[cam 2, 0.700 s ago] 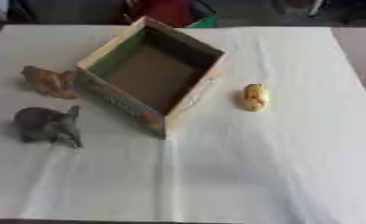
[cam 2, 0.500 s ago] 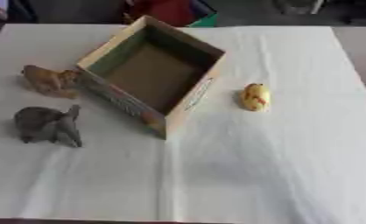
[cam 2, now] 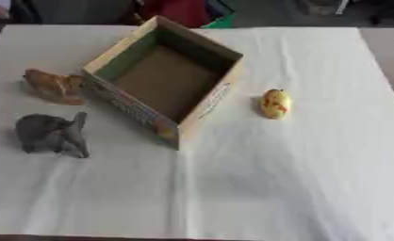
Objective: Pick up objects on the table and place them in the box.
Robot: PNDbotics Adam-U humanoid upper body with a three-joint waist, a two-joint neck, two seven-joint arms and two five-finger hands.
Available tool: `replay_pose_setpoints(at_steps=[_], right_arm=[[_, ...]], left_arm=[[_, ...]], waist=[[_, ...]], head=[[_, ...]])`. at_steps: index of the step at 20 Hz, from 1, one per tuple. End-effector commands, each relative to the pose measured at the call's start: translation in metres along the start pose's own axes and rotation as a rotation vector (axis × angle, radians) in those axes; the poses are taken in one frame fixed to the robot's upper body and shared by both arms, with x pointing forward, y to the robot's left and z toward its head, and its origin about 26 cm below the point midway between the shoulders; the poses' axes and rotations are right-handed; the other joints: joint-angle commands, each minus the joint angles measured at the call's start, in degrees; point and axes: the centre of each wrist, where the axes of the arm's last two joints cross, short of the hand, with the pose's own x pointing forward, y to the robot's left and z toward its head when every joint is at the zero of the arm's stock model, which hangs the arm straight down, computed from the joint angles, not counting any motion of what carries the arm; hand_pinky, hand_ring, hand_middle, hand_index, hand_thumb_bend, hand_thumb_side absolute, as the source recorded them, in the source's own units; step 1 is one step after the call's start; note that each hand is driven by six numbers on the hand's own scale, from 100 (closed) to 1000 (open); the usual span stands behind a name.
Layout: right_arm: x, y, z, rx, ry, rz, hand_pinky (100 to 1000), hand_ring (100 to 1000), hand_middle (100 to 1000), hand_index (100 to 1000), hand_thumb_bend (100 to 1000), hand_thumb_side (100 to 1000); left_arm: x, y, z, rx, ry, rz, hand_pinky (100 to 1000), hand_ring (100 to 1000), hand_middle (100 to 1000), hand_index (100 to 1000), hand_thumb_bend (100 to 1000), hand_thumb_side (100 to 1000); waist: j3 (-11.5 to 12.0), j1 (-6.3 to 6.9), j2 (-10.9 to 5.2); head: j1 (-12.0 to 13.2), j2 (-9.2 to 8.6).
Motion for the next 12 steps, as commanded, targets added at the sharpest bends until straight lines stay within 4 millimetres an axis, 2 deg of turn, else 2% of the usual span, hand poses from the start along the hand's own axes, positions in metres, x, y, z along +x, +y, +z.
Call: replay_pose_setpoints(at_steps=[1,8,12], right_arm=[[0.006,-0.004,-0.007,0.014,-0.029,0.011,705,1000,636,844,100,920],[0.006,-0.004,-0.008,0.022,-0.028,0.009,705,1000,637,844,100,920],[0.006,-0.004,-0.008,0.03,-0.026,0.009,705,1000,636,844,100,921]], left_arm=[[0.006,0.012,-0.015,-0.06,-0.093,-0.067,597,595,684,790,100,674],[0.01,0.028,-0.032,-0.279,-0.129,-0.297,560,601,706,812,100,647],[0.015,0.03,-0.045,-0.41,-0.16,-0.422,541,609,705,826,100,620]], waist=[[-0.2,0.11,-1.27],[-0.5,0.5,-1.58],[-0.4,0.82,-1.84]], head=[[-0.1,0.56],[0.3,0.66],[0.3,0.49]])
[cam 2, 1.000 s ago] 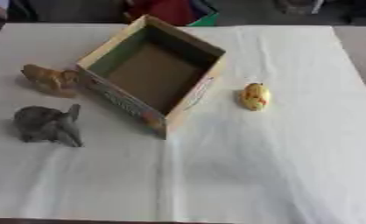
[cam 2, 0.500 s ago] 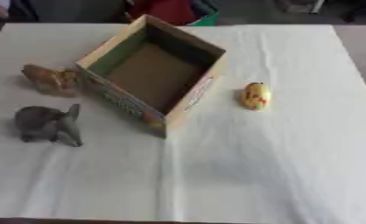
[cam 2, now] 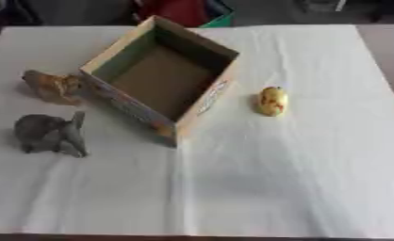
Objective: Pick up objects on the table and place them in the box.
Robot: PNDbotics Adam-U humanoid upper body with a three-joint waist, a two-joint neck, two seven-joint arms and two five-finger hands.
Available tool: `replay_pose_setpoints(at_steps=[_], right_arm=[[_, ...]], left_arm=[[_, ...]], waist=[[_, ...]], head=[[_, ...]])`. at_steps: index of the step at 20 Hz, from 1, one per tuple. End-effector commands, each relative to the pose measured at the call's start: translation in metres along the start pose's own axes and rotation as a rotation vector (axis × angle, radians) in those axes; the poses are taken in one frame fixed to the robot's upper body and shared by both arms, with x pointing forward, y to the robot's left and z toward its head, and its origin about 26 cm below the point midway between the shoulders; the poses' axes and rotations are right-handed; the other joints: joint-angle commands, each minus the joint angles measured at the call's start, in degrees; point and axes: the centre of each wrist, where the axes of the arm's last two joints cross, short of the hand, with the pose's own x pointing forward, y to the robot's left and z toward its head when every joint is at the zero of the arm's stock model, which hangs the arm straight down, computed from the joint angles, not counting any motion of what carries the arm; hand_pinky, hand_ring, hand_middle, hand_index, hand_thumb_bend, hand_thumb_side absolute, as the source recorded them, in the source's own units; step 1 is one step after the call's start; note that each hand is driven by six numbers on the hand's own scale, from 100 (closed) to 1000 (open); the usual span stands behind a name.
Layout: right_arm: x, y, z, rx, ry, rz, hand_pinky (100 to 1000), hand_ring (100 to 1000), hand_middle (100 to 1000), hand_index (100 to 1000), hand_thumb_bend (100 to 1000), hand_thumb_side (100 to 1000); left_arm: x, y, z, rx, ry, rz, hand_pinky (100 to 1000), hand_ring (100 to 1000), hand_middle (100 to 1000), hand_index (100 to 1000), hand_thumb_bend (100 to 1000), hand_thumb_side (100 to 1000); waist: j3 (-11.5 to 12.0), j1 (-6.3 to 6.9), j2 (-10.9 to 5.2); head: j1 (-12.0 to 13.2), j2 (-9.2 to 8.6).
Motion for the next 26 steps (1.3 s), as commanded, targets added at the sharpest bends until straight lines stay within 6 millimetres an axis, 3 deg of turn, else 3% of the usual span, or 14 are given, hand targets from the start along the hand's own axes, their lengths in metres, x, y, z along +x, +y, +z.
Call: replay_pose_setpoints(at_steps=[1,8,9,11,17,21,23,25,26], right_arm=[[0.006,-0.004,-0.008,0.027,-0.029,0.009,705,1000,636,844,100,922],[0.006,-0.004,-0.007,0.027,-0.026,0.006,705,1000,636,844,100,922],[0.006,-0.004,-0.008,0.027,-0.027,0.005,705,1000,636,844,100,922],[0.006,-0.002,-0.01,0.042,-0.032,0.0,705,1000,636,844,100,923],[0.006,-0.001,-0.01,0.049,-0.032,-0.01,705,1000,635,844,100,924],[0.006,0.001,-0.01,0.051,-0.032,-0.017,705,1000,634,844,100,926],[0.005,0.001,-0.01,0.054,-0.029,-0.019,705,1000,632,845,100,930],[0.005,0.002,-0.01,0.055,-0.025,-0.022,706,1000,632,845,100,930],[0.005,0.002,-0.01,0.056,-0.024,-0.022,706,1000,632,845,100,930]], left_arm=[[0.006,0.013,-0.017,-0.1,-0.061,-0.119,538,616,706,832,100,609],[0.011,0.031,-0.038,-0.235,-0.108,-0.354,537,627,710,842,100,604],[0.011,0.034,-0.041,-0.238,-0.114,-0.383,556,681,738,869,100,662],[0.011,0.034,-0.038,-0.301,-0.141,-0.421,567,703,750,877,100,751],[0.016,0.026,-0.035,-0.56,-0.247,-0.54,576,727,752,880,100,865],[0.019,0.024,-0.035,-0.692,-0.292,-0.616,582,741,761,891,181,945],[0.019,0.021,-0.033,-0.742,-0.301,-0.628,592,757,774,904,291,1000],[0.02,0.018,-0.031,-0.785,-0.31,-0.642,592,761,776,907,326,1000],[0.02,0.017,-0.031,-0.804,-0.313,-0.652,592,766,780,910,417,1000]], waist=[[0.0,0.16,-1.23],[-0.2,-0.08,-1.39],[-0.3,-0.13,-1.36],[-1.1,0.28,-1.28],[-1.5,0.04,-1.18],[-1.8,-0.2,-0.98],[-1.9,-0.15,-0.89],[-2.0,-0.11,-0.82],[-2.1,-0.11,-0.8]], head=[[0.1,0.11],[0.4,0.02],[0.5,-0.05],[1.1,-0.47],[1.4,-0.92],[1.7,-1.24],[1.9,-1.33],[2.0,-1.48],[2.1,-1.5]])
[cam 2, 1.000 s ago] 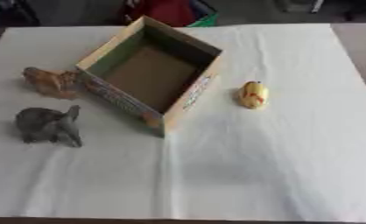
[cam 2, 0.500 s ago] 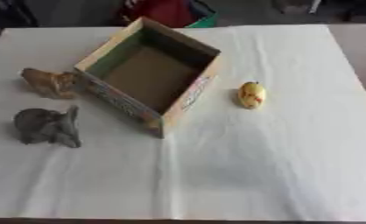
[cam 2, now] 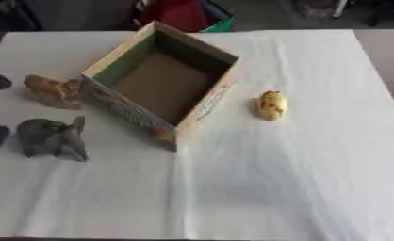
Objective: Pick up objects on the table and place them in the box.
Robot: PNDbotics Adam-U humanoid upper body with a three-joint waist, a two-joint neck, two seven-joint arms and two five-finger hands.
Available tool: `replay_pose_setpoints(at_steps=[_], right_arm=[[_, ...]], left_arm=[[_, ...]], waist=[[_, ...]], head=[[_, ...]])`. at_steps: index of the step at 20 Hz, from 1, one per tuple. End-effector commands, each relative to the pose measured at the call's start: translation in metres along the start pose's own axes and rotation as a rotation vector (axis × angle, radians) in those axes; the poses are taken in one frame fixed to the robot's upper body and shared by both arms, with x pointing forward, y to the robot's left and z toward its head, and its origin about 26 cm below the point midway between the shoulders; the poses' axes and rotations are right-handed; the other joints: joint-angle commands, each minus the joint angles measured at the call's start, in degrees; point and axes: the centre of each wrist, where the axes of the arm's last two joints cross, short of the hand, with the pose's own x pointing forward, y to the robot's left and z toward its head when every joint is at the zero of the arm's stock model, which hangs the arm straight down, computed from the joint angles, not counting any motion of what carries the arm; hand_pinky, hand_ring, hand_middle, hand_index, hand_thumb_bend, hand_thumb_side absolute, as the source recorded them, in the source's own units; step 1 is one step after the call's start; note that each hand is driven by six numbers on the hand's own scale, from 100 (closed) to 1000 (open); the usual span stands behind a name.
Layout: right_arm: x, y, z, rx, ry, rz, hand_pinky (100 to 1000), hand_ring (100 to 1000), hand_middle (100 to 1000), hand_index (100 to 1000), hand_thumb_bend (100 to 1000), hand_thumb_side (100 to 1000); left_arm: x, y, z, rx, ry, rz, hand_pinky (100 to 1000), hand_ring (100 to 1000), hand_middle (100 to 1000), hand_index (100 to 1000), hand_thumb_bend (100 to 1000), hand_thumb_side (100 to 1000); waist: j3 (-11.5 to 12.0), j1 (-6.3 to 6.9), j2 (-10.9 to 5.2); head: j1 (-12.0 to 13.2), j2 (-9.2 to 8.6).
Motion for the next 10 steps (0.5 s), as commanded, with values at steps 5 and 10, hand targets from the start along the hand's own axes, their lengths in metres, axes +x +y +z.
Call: replay_pose_setpoints(at_steps=[5,10], right_arm=[[0.006,-0.002,-0.007,0.025,-0.025,0.004,706,1000,631,845,100,931],[0.005,-0.001,-0.007,0.033,-0.019,0.0,706,1000,629,845,100,934]], left_arm=[[0.001,0.013,-0.006,-0.111,-0.039,-0.107,602,787,798,926,595,1000],[0.004,0.017,-0.013,-0.164,-0.061,-0.117,684,866,842,963,731,1000]], waist=[[-0.2,0.14,-0.77],[-0.3,0.35,-0.72]], head=[[0.4,-0.79],[0.7,-0.22]])
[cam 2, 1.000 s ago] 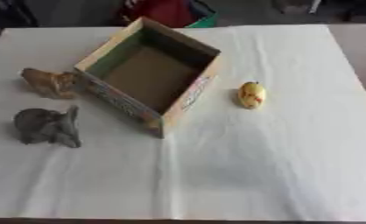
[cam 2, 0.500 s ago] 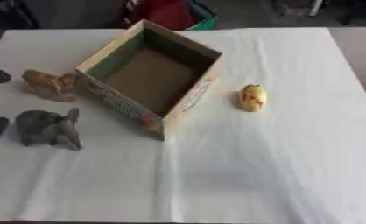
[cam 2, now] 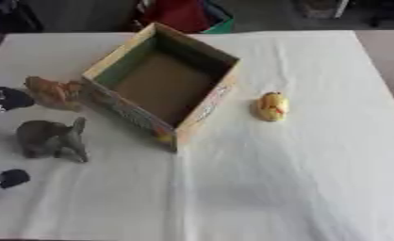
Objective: Pick up objects on the table and place them in the box.
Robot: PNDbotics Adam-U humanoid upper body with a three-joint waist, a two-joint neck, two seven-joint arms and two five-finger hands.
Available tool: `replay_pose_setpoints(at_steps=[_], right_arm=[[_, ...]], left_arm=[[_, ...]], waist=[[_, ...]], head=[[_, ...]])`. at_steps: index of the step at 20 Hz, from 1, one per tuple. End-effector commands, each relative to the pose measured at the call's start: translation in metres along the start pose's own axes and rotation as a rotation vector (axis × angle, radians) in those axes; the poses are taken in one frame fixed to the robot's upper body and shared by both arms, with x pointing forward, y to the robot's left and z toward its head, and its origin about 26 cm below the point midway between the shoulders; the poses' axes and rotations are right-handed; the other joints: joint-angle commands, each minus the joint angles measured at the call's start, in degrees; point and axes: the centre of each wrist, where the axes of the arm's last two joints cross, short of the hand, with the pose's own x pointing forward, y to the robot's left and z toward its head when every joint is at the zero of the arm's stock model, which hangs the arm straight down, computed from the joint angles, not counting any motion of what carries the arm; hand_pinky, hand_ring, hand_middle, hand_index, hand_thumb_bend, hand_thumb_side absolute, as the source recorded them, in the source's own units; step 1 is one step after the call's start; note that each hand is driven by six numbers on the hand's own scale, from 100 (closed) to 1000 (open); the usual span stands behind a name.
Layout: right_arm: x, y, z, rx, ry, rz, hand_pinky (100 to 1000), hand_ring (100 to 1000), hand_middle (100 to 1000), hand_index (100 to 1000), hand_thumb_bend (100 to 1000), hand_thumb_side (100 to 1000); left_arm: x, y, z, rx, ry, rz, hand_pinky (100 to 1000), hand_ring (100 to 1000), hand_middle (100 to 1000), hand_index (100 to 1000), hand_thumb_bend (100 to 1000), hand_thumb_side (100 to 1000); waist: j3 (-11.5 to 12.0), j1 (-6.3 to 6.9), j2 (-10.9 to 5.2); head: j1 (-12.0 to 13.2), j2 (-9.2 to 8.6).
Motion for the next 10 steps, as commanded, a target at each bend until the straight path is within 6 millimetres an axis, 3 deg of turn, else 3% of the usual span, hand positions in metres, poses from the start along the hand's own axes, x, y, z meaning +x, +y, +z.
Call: replay_pose_setpoints(at_steps=[1,10], right_arm=[[0.006,-0.002,-0.007,0.021,-0.026,0.004,706,1000,628,845,100,934],[0.005,-0.001,-0.006,0.03,-0.014,-0.001,706,1000,624,842,100,939]], left_arm=[[-0.003,0.013,-0.002,-0.038,-0.014,-0.048,689,870,845,966,735,1000],[-0.012,0.025,-0.01,-0.12,-0.019,-0.029,759,943,916,1000,763,1000]], waist=[[-0.1,0.17,-0.76],[-0.7,0.68,-0.46]], head=[[0.3,0.19],[0.5,0.61]])
